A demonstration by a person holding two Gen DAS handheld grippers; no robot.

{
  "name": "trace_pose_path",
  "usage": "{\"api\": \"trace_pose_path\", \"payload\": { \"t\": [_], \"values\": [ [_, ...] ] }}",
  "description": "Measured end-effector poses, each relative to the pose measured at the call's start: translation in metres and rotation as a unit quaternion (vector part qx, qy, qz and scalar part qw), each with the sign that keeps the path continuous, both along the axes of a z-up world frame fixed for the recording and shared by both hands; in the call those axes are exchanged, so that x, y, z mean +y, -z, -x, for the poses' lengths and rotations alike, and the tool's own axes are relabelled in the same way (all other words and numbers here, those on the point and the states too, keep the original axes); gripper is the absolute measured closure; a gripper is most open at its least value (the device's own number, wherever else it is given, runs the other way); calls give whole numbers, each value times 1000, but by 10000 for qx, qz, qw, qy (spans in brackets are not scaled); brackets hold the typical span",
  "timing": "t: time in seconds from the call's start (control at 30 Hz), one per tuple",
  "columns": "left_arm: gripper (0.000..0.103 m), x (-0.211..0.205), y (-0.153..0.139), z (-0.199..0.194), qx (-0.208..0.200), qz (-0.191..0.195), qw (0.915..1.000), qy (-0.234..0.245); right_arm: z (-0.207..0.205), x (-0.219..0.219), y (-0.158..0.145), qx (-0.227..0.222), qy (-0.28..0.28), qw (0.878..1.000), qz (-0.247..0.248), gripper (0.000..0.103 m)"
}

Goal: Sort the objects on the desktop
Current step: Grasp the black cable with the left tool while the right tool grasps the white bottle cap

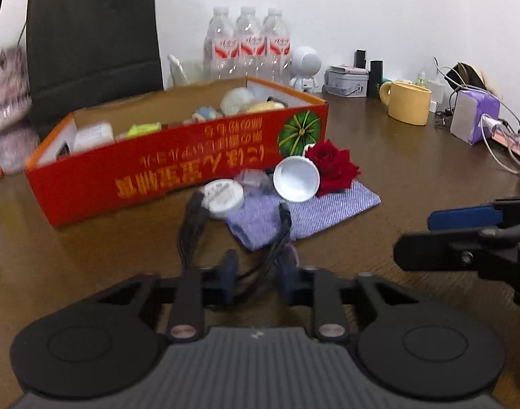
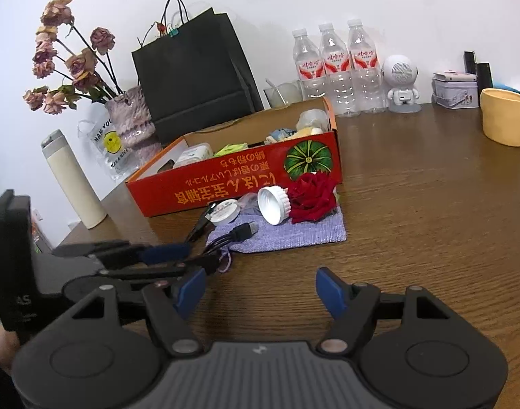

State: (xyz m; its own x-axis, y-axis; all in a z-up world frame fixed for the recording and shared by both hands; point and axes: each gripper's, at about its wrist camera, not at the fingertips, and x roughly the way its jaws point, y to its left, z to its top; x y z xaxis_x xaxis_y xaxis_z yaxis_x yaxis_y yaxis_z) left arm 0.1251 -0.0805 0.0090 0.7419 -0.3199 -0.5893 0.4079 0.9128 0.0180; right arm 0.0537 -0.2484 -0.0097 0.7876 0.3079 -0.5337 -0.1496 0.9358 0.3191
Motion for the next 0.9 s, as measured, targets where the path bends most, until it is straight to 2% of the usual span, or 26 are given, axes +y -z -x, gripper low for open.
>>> {"api": "trace_pose_path", "payload": {
  "t": [0.03, 0.13, 0.3, 0.37, 0.43, 0.47, 0.57, 0.63, 0.67, 0.7, 0.73, 0.83, 0.9],
  "values": [
    [91, 3, -2, 3, -48, 77, 10000, -34, -3, 0, 1, 11, 6, 10000, 9, 31],
    [98, 16, -15, 21, -61, 211, 9997, -133, -13, 0, 2, 56, 12, 10000, 7, 31],
    [99, 59, -37, 57, -182, 458, 9975, -498, -34, 9, -5, -117, -143, 9995, 251, 33],
    [99, 72, -41, 67, -227, 345, 9969, -676, -50, 15, -9, -311, -239, 9981, 484, 40],
    [99, 83, -41, 74, -169, 353, 9961, -788, -70, 25, -10, -481, -317, 9940, 926, 60],
    [99, 87, -41, 76, -159, 349, 9957, -844, -79, 30, -11, -527, -332, 9912, 1164, 64],
    [99, 94, -38, 78, -128, 345, 9951, -918, -103, 42, -10, -625, -407, 9849, 1562, 70],
    [99, 97, -36, 77, -49, 372, 9947, -961, -117, 48, -2, -442, -422, 9837, 1693, 75],
    [99, 98, -36, 77, -39, 381, 9944, -985, -120, 50, 1, -385, -461, 9833, 1716, 76],
    [99, 99, -37, 79, -47, 383, 9943, -989, -118, 52, 2, -349, -484, 9829, 1744, 87],
    [98, 100, -38, 81, -70, 390, 9945, -966, -116, 54, 3, -296, -534, 9829, 1734, 90],
    [98, 100, -41, 86, -61, 408, 9946, -948, -94, 58, -2, -241, -746, 9857, 1489, 90],
    [98, 98, -43, 93, -90, 399, 9953, -882, -76, 57, -8, -119, -911, 9900, 1067, 90]
  ]
}}
